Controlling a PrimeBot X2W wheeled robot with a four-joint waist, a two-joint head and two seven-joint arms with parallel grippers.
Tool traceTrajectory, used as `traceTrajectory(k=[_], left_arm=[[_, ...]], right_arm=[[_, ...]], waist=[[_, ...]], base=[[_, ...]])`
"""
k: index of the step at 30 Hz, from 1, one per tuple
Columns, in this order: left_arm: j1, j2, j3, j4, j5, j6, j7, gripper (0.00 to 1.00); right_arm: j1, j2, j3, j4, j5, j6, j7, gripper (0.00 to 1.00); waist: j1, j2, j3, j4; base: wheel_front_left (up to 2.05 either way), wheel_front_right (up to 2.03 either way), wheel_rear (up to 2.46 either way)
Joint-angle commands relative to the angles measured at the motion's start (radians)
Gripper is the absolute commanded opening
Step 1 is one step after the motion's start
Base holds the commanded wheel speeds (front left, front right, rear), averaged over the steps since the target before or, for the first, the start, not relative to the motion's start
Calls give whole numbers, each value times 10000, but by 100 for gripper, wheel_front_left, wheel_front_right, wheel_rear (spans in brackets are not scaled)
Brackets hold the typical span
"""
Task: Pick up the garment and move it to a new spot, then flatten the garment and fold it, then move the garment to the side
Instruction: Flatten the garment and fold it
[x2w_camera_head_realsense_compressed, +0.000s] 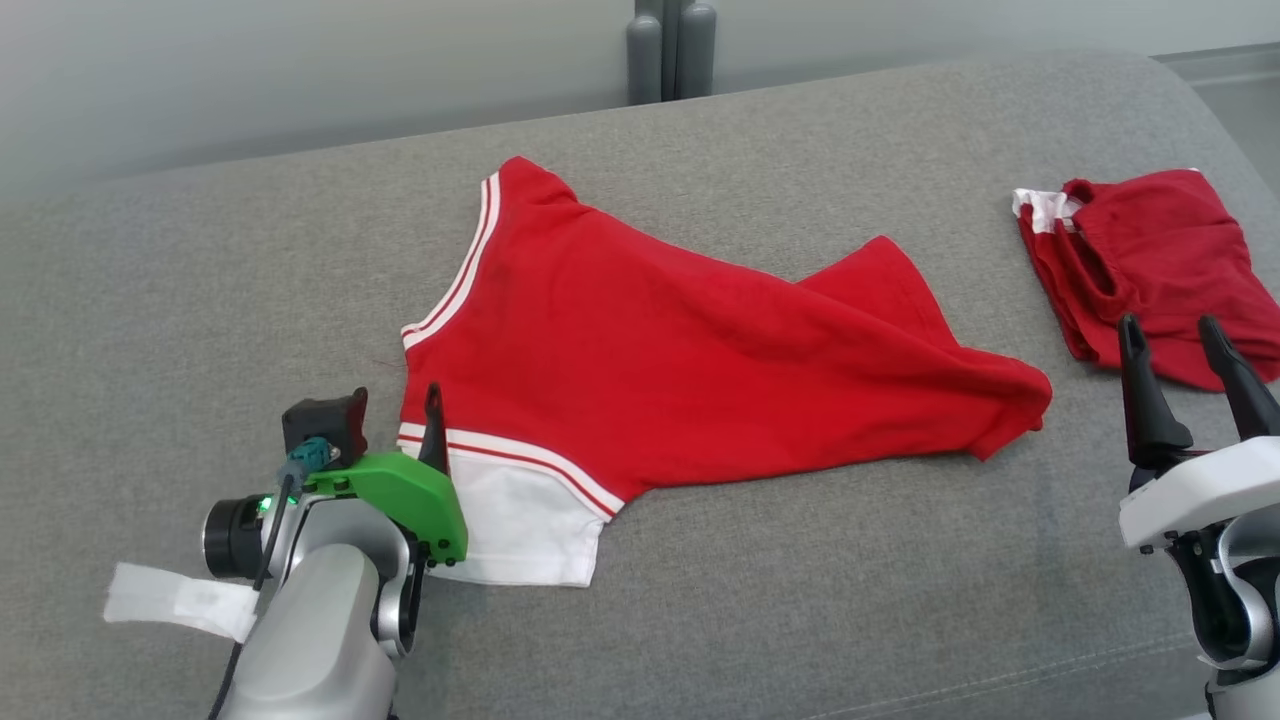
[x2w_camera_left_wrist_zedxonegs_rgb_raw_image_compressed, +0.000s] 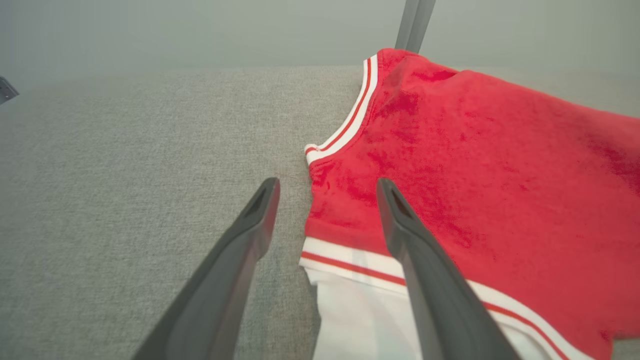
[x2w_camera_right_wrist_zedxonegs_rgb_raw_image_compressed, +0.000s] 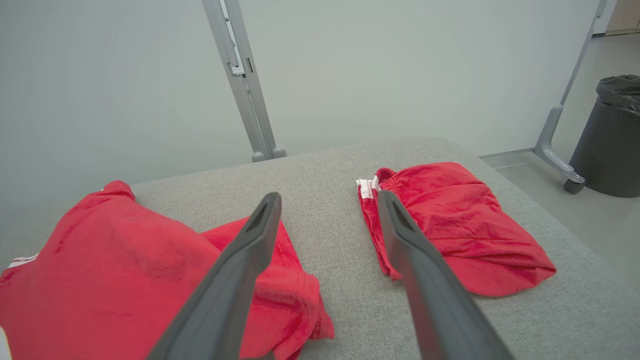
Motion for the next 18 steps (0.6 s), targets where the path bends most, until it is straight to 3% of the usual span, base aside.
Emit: traceTrajectory(k=[1,10,16,17,18], left_arm=[[-261,119,55,202,-71,-58,62,100],[-1663,354,-135,2710,-116,-494,939,100],[-2174,416,-122,3675,-233,-514,1204,100],[-2230,396,-100,3780,-268,-558,1148,78],[-2277,374,-95,3869,-276,-588,1092,41]], right_arm=[[40,7,74,-105,-56,1,-98,100],[-176,16,776,-473,-17,1,-474,100],[-251,-30,983,-504,1,1,-587,100],[-260,-25,998,-519,9,1,-610,100],[-267,-20,1012,-547,22,1,-662,100]], waist=[[0,0,148,-318],[0,0,436,-921],[0,0,529,-1098],[0,0,545,-1110],[0,0,561,-1115]], base=[[0,0,0],[0,0,0],[0,0,0],[0,0,0],[0,0,0]])
